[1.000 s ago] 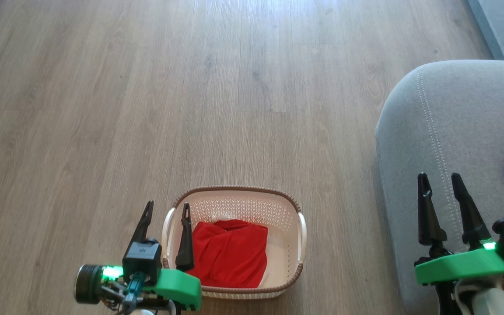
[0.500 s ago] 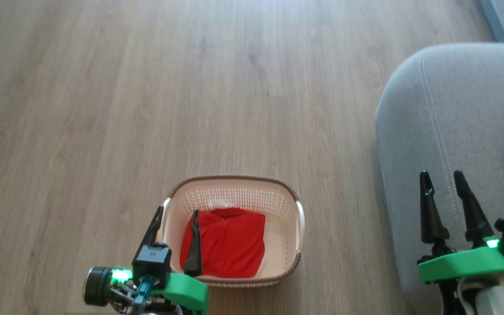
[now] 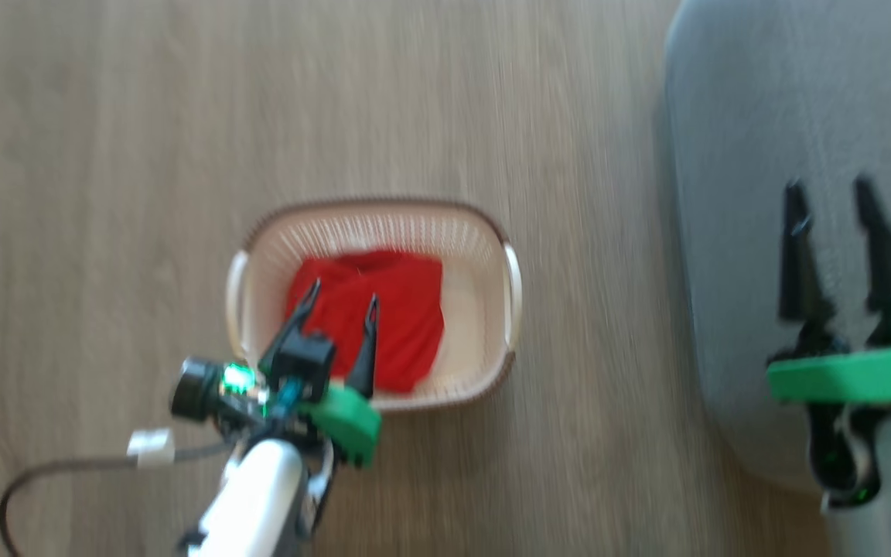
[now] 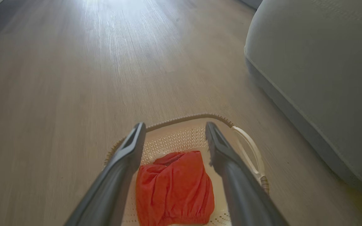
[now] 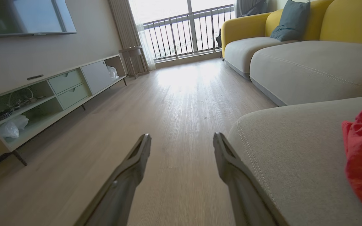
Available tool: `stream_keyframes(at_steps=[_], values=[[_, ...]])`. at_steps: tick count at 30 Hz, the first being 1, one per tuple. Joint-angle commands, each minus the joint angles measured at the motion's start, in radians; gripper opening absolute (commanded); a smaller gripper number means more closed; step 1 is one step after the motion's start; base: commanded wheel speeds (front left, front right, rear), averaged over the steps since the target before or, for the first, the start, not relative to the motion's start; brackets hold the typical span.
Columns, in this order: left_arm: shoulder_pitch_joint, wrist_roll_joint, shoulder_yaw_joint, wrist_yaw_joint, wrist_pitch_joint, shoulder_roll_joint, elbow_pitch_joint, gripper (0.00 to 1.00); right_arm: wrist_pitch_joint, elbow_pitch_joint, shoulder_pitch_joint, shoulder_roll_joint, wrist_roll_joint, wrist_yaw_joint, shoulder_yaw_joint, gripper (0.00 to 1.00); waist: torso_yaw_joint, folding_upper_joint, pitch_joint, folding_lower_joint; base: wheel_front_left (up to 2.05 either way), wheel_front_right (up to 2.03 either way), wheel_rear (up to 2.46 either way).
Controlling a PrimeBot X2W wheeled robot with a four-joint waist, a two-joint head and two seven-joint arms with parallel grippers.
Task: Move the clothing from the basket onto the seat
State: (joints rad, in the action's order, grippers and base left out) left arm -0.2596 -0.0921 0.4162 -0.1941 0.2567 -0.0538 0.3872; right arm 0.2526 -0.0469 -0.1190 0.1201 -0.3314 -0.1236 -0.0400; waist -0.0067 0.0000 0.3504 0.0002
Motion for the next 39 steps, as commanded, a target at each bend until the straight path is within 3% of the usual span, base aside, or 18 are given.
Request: stream_keyframes(at_steps=[1,10,23,26,29,32,34,39], values=[[-0.070,0.020,-0.025,0.018,0.005,0.004,0.030,1.00,0.009,-0.045,-0.043,0.013,-0.004,-0.007,0.007,1.00,-0.066,0.0000,0.197,-0.0002,0.00,0.00,0.00],[-0.300,0.113,0.034,0.080,0.005,-0.022,0.294,1.00,0.009,-0.061,-0.108,-0.022,-0.049,-0.007,-0.034,1.00,-0.128,0.0000,0.421,-0.0002,0.00,0.00,0.00],[-0.616,0.138,0.037,0.079,0.005,-0.124,0.694,1.00,0.009,-0.066,-0.151,-0.066,-0.090,-0.007,0.026,1.00,-0.260,0.0000,0.610,-0.0002,0.00,0.00,0.00],[-0.709,0.146,0.045,0.081,-0.020,-0.142,0.817,1.00,0.009,-0.059,-0.144,-0.069,-0.156,-0.007,0.012,1.00,-0.273,0.0000,0.635,-0.0002,0.00,0.00,0.00],[-0.745,0.149,0.053,0.079,-0.048,-0.143,0.859,1.00,0.009,-0.057,-0.137,-0.069,-0.178,-0.007,0.018,1.00,-0.278,0.0000,0.641,-0.0002,0.00,0.00,0.00],[-0.753,0.168,0.075,0.047,-0.108,-0.133,0.882,1.00,0.009,-0.064,-0.127,-0.070,-0.192,-0.007,0.026,1.00,-0.280,0.0000,0.645,-0.0002,0.00,0.00,0.00],[-0.788,0.161,0.068,0.051,-0.095,-0.170,0.886,1.00,0.009,-0.073,-0.123,-0.070,-0.203,-0.007,0.032,1.00,-0.284,0.0000,0.656,-0.0002,0.00,0.00,0.00],[-0.820,0.174,0.087,0.022,-0.146,-0.178,0.896,1.00,0.009,-0.078,-0.109,-0.070,-0.213,-0.007,0.038,1.00,-0.285,0.0000,0.667,-0.0002,0.00,0.00,0.00]])
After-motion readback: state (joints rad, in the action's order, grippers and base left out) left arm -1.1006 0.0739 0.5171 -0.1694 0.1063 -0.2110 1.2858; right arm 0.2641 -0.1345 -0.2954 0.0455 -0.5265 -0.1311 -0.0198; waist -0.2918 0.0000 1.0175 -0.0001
